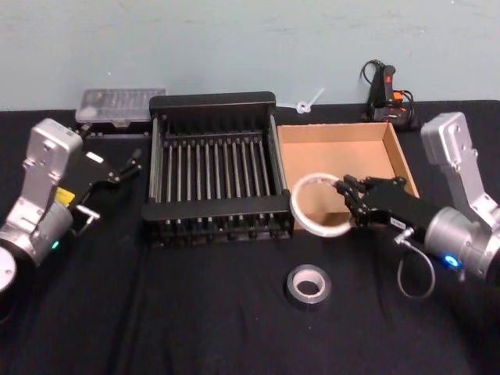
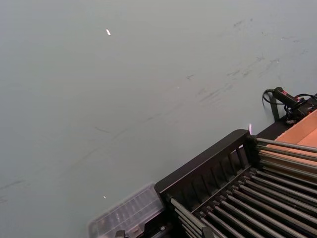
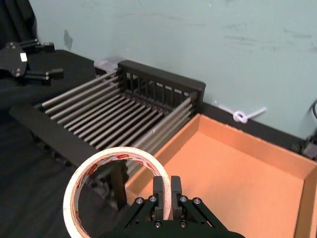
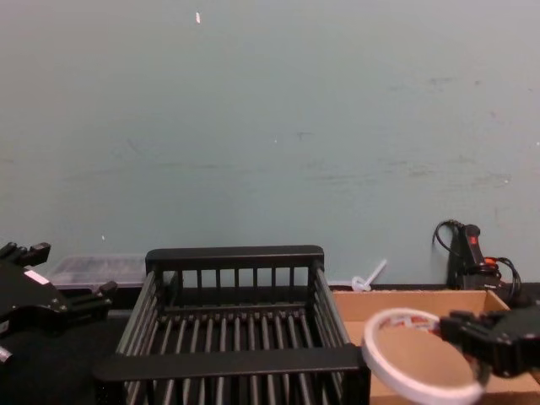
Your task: Pick up the white tape and place it into the black box , Pick up the silver tape and place it into the brown box.
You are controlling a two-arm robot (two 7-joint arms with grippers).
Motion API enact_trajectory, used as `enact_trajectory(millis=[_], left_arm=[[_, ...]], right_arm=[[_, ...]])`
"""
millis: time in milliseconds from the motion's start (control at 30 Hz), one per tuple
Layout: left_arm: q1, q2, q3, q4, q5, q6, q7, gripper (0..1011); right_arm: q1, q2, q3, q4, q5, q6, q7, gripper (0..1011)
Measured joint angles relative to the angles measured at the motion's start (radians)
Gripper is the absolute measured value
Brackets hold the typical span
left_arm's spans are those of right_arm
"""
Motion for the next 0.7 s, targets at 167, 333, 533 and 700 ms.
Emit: enact_trajectory(millis=[167, 333, 533, 700], left_arm=[[0.000, 0.000, 0.000, 0.000, 0.000, 0.000, 0.000, 1001], [0.000, 0.000, 0.000, 0.000, 0.000, 0.000, 0.000, 1001], [0.000, 0.000, 0.000, 0.000, 0.000, 0.000, 0.000, 1001], [0.000, 0.000, 0.000, 0.000, 0.000, 0.000, 0.000, 1001]], right_arm=[[0.045, -0.026, -0.018, 0.026, -0.015, -0.001, -0.001, 97], [0.080, -0.044, -0.034, 0.051, -0.027, 0.002, 0.001, 97], [0.154, -0.085, -0.066, 0.116, -0.053, 0.006, 0.010, 97], [0.205, -0.112, -0.092, 0.163, -0.076, 0.001, 0.021, 97]])
